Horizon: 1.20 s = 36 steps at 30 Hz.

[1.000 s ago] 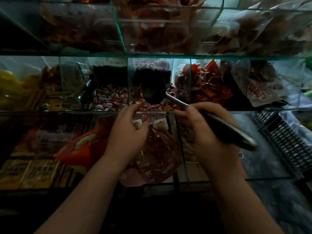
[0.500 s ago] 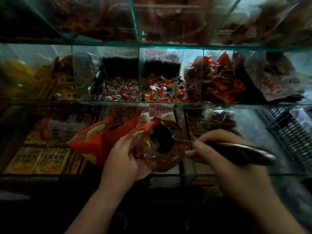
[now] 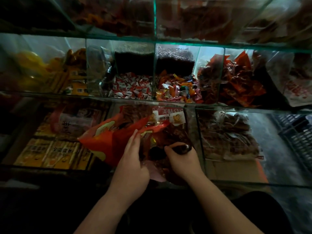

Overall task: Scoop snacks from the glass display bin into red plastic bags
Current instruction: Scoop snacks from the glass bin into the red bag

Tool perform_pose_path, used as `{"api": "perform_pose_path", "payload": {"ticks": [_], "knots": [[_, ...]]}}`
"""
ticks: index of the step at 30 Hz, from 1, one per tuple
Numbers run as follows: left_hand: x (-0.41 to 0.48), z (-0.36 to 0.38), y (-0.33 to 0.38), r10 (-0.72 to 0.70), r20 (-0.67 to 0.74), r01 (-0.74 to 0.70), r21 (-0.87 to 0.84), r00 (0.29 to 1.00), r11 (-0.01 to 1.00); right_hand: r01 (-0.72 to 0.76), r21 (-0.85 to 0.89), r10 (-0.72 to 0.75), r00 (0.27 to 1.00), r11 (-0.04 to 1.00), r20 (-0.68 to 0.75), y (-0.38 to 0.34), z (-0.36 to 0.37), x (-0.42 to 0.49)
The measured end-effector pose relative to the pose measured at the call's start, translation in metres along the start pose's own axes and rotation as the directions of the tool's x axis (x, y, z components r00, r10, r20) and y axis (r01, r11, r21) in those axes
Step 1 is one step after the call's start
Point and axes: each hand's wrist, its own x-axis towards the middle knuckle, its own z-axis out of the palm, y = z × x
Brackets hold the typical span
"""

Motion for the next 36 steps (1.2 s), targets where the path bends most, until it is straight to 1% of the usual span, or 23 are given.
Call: {"api": "perform_pose_path", "payload": {"ticks": [3, 6, 8, 9, 12, 15, 17, 21, 24, 26, 27, 29, 31, 32, 34, 36], "knots": [[0.003, -0.001, -0.004, -0.013, -0.012, 0.013, -0.034, 1.0, 0.999, -0.069, 0.194, 0.082, 0.995, 0.979, -0.062, 0.0, 0.014, -0.004], [0.005, -0.002, -0.005, -0.028, -0.002, 0.028, -0.031, 1.0, 0.999, -0.129, 0.357, 0.19, 0.971, 0.925, -0.142, -0.002, 0.018, -0.007], [0.006, -0.003, -0.004, -0.032, 0.003, 0.032, -0.046, 0.999, 0.998, -0.155, 0.441, 0.241, 0.96, 0.884, -0.145, -0.006, 0.016, -0.01], [0.007, -0.003, -0.004, -0.032, 0.003, 0.033, -0.054, 0.999, 0.998, -0.14, 0.443, 0.228, 0.962, 0.885, -0.153, -0.008, 0.013, -0.013], [0.009, -0.003, -0.003, -0.033, -0.006, 0.033, -0.016, 0.999, 0.999, -0.036, 0.39, 0.11, 0.979, 0.92, -0.169, -0.013, 0.004, -0.022], [0.009, -0.002, 0.001, -0.035, -0.018, 0.035, -0.004, 0.999, 0.999, 0.0, 0.382, 0.069, 0.984, 0.924, -0.167, -0.014, -0.008, -0.024], [0.008, -0.001, 0.002, -0.028, -0.009, 0.028, -0.016, 1.0, 0.999, -0.009, 0.431, 0.093, 0.98, 0.902, -0.173, -0.014, -0.015, -0.028], [0.005, -0.002, 0.001, -0.019, -0.014, 0.019, 0.006, 1.0, 1.0, -0.004, 0.582, 0.154, 0.966, 0.813, -0.208, -0.008, -0.027, -0.038], [0.005, -0.004, 0.002, -0.012, 0.009, 0.012, -0.002, 1.0, 1.0, 0.008, 0.638, 0.172, 0.96, 0.77, -0.219, -0.009, -0.039, -0.047], [0.006, -0.004, 0.005, -0.004, 0.005, 0.003, 0.032, 1.0, 0.999, 0.006, 0.673, 0.191, 0.957, 0.74, -0.219, -0.011, -0.049, -0.052], [0.006, -0.002, 0.007, 0.008, -0.016, -0.006, 0.075, 1.0, 0.997, 0.008, 0.683, 0.193, 0.957, 0.73, -0.218, -0.012, -0.054, -0.055], [0.004, 0.001, 0.013, 0.098, -0.099, -0.079, 0.181, 0.99, 0.98, 0.015, 0.703, 0.189, 0.959, 0.711, -0.211, -0.012, -0.063, -0.06], [0.001, 0.006, 0.018, 0.248, -0.188, -0.198, 0.25, 0.95, 0.948, -0.004, 0.723, 0.188, 0.967, 0.691, -0.175, -0.016, -0.072, -0.065], [0.001, 0.008, 0.019, 0.312, -0.21, -0.253, 0.267, 0.927, 0.93, -0.015, 0.727, 0.189, 0.969, 0.686, -0.158, -0.016, -0.076, -0.068], [0.003, 0.013, 0.022, 0.391, -0.194, -0.331, 0.283, 0.9, 0.9, -0.025, 0.741, 0.189, 0.972, 0.672, -0.138, -0.018, -0.086, -0.074], [0.007, 0.019, 0.024, 0.418, -0.142, -0.361, 0.308, 0.897, 0.88, -0.014, 0.749, 0.186, 0.972, 0.663, -0.146, -0.019, -0.096, -0.081]]}}
